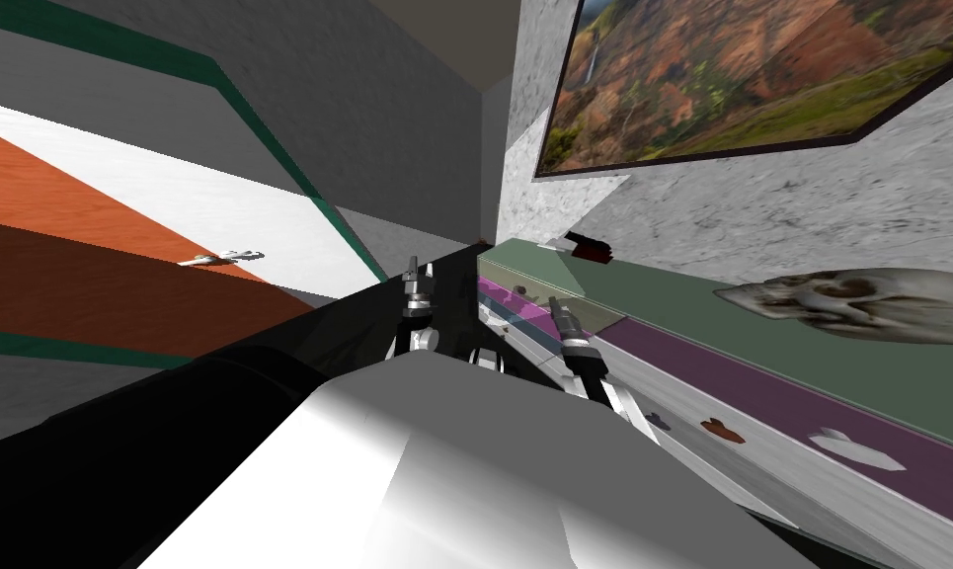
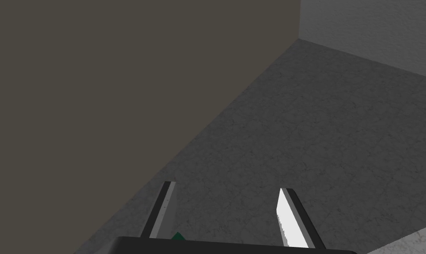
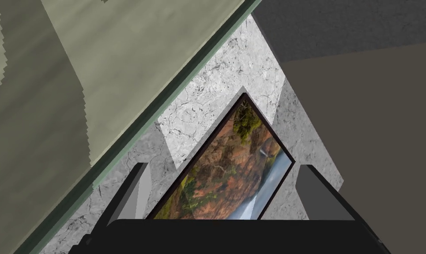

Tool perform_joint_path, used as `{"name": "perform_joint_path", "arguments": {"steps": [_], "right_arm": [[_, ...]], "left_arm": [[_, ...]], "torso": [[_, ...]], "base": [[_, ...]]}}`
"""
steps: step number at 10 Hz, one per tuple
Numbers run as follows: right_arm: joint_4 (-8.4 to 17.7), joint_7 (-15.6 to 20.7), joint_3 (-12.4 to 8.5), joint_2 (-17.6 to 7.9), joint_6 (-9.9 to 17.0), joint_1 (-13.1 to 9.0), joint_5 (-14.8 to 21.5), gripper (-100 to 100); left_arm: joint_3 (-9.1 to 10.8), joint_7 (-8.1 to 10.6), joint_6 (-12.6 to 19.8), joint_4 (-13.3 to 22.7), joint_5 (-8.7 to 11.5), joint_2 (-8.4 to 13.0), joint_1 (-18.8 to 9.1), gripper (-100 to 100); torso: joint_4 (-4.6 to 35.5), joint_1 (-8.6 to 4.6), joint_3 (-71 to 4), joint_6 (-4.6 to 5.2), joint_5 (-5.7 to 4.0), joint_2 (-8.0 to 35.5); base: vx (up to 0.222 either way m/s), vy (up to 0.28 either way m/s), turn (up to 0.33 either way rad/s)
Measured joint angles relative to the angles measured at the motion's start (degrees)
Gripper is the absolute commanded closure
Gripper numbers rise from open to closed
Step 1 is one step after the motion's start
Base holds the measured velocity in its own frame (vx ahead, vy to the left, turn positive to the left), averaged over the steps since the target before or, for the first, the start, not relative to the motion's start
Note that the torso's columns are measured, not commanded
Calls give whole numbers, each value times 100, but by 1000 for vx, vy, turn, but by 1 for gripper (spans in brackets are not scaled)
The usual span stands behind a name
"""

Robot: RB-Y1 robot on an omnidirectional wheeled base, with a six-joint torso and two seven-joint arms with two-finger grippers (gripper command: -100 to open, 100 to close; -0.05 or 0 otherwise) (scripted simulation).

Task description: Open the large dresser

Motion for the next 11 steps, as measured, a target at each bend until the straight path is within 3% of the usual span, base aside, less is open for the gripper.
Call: {"name": "perform_joint_path", "arguments": {"steps": [4, 11], "right_arm": [[322, 141, 166, -117, 377, -88, 677, -100], [730, 315, 479, -536, 1221, -265, 1845, -100]], "left_arm": [[0, 0, 0, 0, 0, 0, 0, 0], [0, 0, 0, 0, 0, 0, 0, 0]], "torso": [[-1, -6, -2, 0, -2, -5], [0, -8, 0, 0, -2, 1]], "base": [[36, 56, -4], [34, 56, -4]]}}
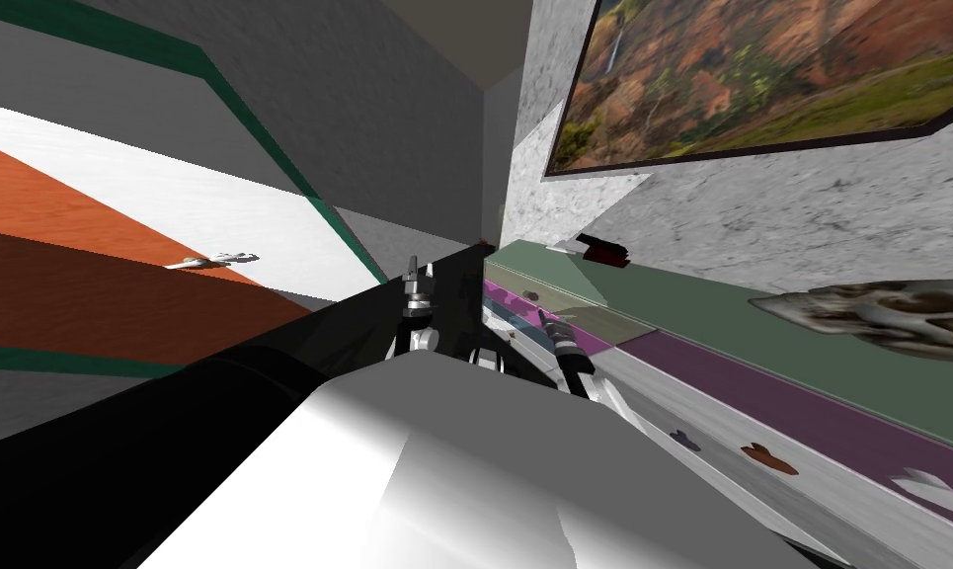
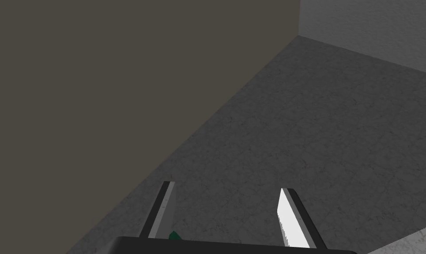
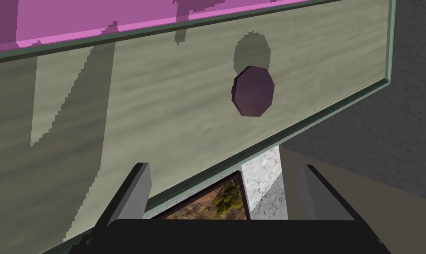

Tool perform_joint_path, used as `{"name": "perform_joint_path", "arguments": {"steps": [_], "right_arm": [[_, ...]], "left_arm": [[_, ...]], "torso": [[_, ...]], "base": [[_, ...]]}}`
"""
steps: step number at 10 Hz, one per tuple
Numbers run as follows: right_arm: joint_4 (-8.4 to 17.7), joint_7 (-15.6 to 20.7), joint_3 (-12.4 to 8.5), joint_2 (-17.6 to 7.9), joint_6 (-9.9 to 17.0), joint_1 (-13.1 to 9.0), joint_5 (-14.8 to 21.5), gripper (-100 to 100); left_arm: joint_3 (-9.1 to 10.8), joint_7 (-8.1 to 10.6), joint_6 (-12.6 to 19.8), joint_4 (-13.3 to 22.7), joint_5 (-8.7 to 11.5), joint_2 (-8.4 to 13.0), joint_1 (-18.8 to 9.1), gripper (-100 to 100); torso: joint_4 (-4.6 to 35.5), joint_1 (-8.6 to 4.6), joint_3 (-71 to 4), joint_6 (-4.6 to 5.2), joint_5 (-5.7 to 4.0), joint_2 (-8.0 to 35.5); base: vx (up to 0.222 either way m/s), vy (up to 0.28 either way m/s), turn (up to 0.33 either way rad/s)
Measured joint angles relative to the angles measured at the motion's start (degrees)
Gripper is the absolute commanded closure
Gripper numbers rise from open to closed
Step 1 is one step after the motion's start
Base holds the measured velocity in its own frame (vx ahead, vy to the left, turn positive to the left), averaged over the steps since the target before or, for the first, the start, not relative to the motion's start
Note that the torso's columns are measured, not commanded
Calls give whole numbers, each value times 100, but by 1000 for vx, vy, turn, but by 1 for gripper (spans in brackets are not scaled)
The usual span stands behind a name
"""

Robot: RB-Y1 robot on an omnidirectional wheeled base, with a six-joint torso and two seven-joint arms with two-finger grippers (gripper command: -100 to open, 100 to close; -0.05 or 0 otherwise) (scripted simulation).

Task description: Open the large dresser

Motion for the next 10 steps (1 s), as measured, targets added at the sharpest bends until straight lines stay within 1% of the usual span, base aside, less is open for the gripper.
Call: {"name": "perform_joint_path", "arguments": {"steps": [1, 2, 3, 4, 5, 6, 7, 8, 10], "right_arm": [[23, 9, 15, -10, 67, -20, 101, -100], [139, 49, 59, -24, 160, -43, 286, -100], [184, 72, 90, -75, 252, -55, 439, -100], [242, 113, 182, -149, 424, -74, 614, -100], [337, 142, 229, -187, 557, -145, 785, -100], [454, 156, 251, -304, 685, -168, 928, -100], [481, 180, 290, -328, 785, -150, 1095, -100], [504, 196, 303, -314, 816, -153, 1216, -100], [690, 251, 388, -377, 1021, -212, 1566, -100]], "left_arm": [[0, 0, 0, 0, 0, 0, 0, 0], [0, 0, 0, 0, 0, 0, 0, 0], [0, 0, 0, 0, 0, 0, 0, 0], [0, 0, 0, 0, 0, 0, 0, 0], [0, 0, 0, 0, 0, 0, 0, 0], [0, 0, 0, 0, 0, 0, 0, 0], [0, 0, 0, 0, 0, 0, 0, 0], [0, 0, 0, 0, 0, 0, 0, 0], [0, 0, 0, 0, 0, 0, 0, 0]], "torso": [[2, -9, 5, 1, -3, 7], [1, 1, 3, 0, -1, 3], [0, 7, 0, 0, 2, 0], [-1, 15, -3, 0, 3, -6], [-1, 7, -3, -1, 2, -4], [-1, 10, -1, 1, 2, -3], [0, 2, 1, 0, 1, 1], [2, -11, 4, 0, -3, 7], [0, 4, -1, 0, 1, -2]], "base": [[24, 36, -3], [25, 46, -5], [41, 67, -7], [36, 58, -5], [41, 81, 0], [36, 66, -7], [17, 22, -1], [25, 37, -2], [44, 52, -6]]}}
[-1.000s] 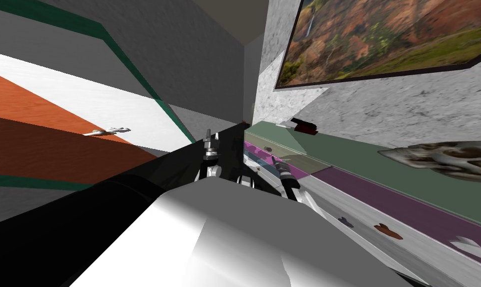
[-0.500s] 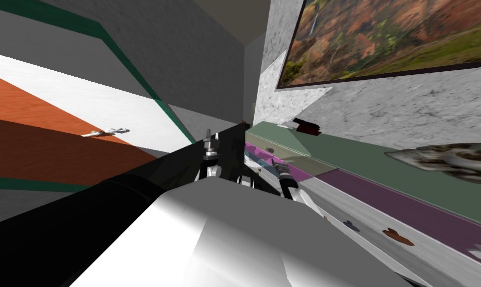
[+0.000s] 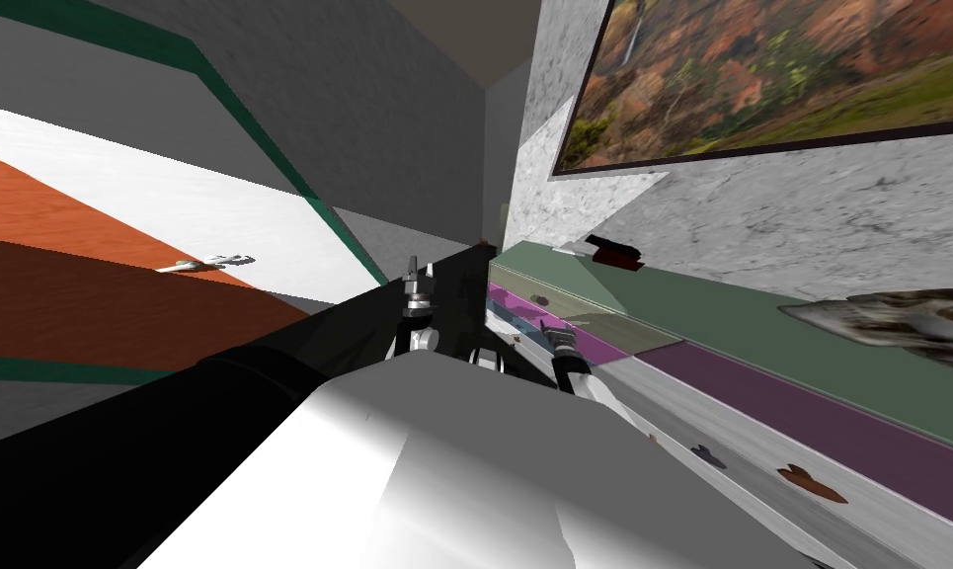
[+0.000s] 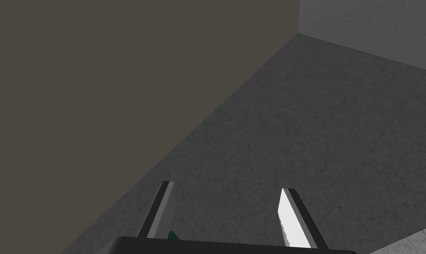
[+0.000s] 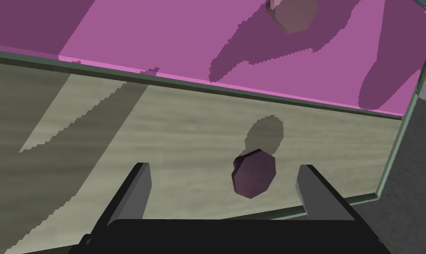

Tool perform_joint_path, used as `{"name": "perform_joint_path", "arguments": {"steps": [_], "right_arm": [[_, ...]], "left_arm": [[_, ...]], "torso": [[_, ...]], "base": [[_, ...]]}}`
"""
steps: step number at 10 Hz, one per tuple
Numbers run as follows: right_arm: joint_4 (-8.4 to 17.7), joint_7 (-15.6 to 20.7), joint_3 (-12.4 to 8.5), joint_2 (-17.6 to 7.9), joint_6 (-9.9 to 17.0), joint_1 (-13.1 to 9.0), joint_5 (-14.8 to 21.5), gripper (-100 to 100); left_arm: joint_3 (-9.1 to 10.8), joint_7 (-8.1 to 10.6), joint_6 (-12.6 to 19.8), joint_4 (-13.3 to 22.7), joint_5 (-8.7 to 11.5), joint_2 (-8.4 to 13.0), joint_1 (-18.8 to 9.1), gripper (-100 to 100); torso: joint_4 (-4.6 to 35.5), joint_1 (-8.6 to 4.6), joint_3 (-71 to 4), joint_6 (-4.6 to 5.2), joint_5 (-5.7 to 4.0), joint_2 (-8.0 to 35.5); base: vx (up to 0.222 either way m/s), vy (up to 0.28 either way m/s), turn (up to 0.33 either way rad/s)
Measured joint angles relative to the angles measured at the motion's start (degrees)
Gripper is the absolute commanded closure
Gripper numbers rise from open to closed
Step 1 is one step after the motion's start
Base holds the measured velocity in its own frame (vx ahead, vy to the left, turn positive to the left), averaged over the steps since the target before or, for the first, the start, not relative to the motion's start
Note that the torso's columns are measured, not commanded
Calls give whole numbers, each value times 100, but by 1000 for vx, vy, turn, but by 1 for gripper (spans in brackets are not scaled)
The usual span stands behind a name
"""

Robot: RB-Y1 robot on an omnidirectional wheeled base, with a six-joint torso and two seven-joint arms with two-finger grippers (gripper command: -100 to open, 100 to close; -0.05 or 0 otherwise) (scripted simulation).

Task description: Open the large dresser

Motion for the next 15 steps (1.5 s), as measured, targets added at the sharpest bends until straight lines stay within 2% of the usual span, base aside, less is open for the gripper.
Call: {"name": "perform_joint_path", "arguments": {"steps": [1, 3, 8, 10, 12, 15], "right_arm": [[102, 43, 79, -123, 173, -57, 120, -100], [193, 78, 118, -152, 319, -78, 375, -100], [773, 175, 337, -371, 887, -265, 1275, -100], [916, 319, 446, -492, 1159, -327, 1520, -100], [1040, 296, 482, -530, 1290, -340, 1823, -100], [1342, 343, 612, -697, 1628, -419, 2333, -100]], "left_arm": [[0, 0, 0, 0, 0, 0, 0, 0], [0, 0, 0, 0, 0, 0, 0, 0], [0, 0, 0, 0, 0, 0, 0, 0], [0, 0, 0, 0, 0, 0, 0, 0], [0, 0, 0, 0, 0, 0, 0, 0], [0, 0, 0, 0, 0, 0, 0, 0]], "torso": [[-2, 8, -4, -1, 2, -7], [2, -7, 6, 0, -2, 10], [0, 2, 1, 0, 0, 2], [2, 3, 4, -1, 0, 5], [1, -12, 2, 0, -3, 4], [-1, 5, -1, 0, 1, -2]], "base": [[42, 58, -3], [15, 42, -1], [36, 57, -5], [30, 67, -4], [24, 33, -2], [34, 50, -4]]}}
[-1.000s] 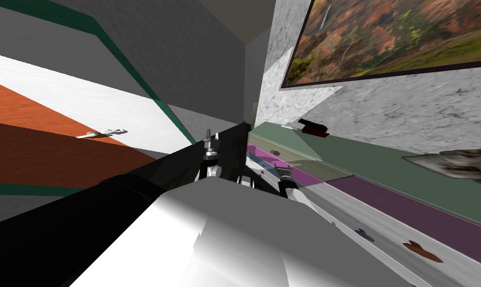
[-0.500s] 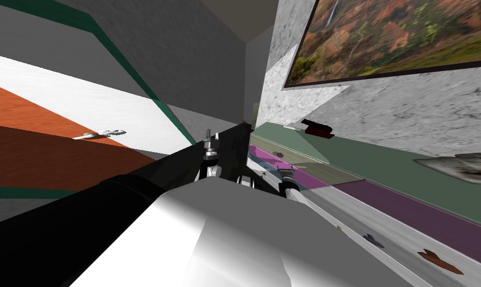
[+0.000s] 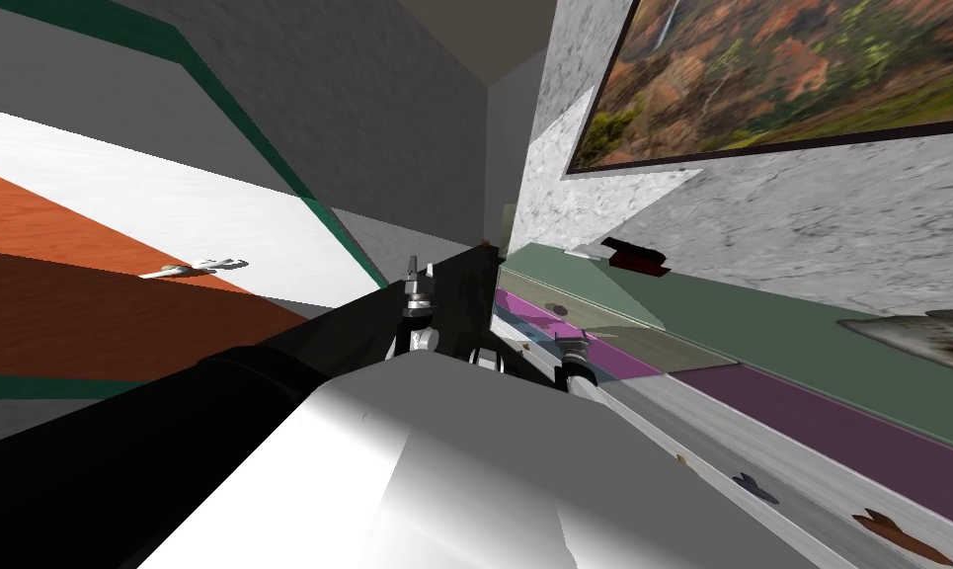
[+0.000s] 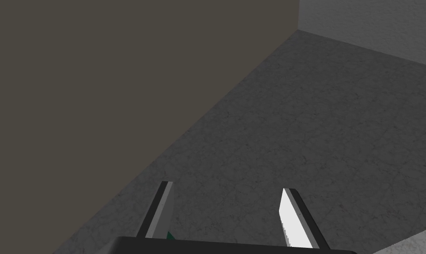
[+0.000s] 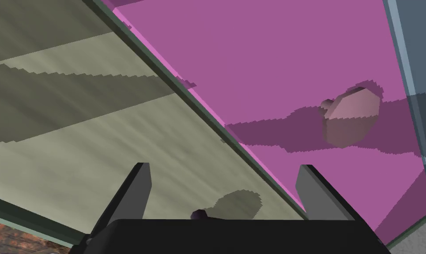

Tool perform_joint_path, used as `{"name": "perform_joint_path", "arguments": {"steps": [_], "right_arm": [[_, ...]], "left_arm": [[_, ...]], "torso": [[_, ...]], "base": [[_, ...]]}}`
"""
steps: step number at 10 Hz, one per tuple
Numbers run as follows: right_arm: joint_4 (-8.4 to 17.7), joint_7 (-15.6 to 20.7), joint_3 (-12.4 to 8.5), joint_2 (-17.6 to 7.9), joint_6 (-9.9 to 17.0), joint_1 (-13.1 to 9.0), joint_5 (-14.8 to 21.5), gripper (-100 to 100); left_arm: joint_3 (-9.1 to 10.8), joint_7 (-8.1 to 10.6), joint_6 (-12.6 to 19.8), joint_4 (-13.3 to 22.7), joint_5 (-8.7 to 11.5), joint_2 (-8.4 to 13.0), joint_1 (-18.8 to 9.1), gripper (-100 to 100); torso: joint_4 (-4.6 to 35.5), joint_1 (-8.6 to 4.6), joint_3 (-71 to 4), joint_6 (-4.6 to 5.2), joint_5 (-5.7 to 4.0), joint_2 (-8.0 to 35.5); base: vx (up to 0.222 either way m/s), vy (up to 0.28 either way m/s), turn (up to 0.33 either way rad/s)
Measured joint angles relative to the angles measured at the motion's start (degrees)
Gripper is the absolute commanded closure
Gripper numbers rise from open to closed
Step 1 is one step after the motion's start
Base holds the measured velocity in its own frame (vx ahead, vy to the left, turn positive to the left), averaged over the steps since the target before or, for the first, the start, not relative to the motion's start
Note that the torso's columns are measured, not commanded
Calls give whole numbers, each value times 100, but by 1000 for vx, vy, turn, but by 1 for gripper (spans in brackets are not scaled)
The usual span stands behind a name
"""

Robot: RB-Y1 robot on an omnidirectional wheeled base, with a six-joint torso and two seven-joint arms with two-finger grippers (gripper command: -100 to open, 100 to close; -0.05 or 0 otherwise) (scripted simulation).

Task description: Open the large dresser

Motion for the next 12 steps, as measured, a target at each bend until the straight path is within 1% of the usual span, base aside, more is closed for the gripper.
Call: {"name": "perform_joint_path", "arguments": {"steps": [1, 3, 4, 7, 8, 9, 11, 12], "right_arm": [[69, 33, 31, -38, 99, -17, 144, -100], [284, 67, 119, -139, 330, -85, 470, -100], [446, 73, 189, -191, 469, -141, 673, -100], [657, 166, 282, -340, 766, -193, 1097, -100], [800, 182, 336, -397, 885, -250, 1275, -100], [860, 207, 362, -425, 968, -269, 1390, -100], [1090, 268, 468, -572, 1236, -329, 1740, -100], [1176, 279, 501, -607, 1333, -361, 1887, -100]], "left_arm": [[0, 0, 0, 0, 0, 0, 0, 0], [0, 0, 0, 0, 0, 0, 0, 0], [0, 0, 0, 0, 0, 0, 0, 0], [0, 0, 0, 0, 0, 0, 0, 0], [0, 0, 0, 0, 0, 0, 0, 0], [0, 0, 0, 0, 0, 0, 0, 0], [0, 0, 0, 0, 0, 0, 0, 0], [0, 0, 0, 0, 0, 0, 0, 0]], "torso": [[1, -4, 2, 0, -1, 3], [1, -6, 3, 0, -1, 5], [1, -6, 4, 0, -2, 6], [1, -9, 3, 0, -2, 5], [0, -8, 1, 0, -2, 1], [0, -7, 1, 0, -2, 3], [0, 3, 0, 0, 1, -1], [1, -8, 2, 0, -1, 4]], "base": [[44, 62, -4], [32, 57, -3], [28, 49, -3], [28, 48, -4], [30, 43, -3], [28, 56, -3], [40, 65, -6], [25, 40, 0]]}}
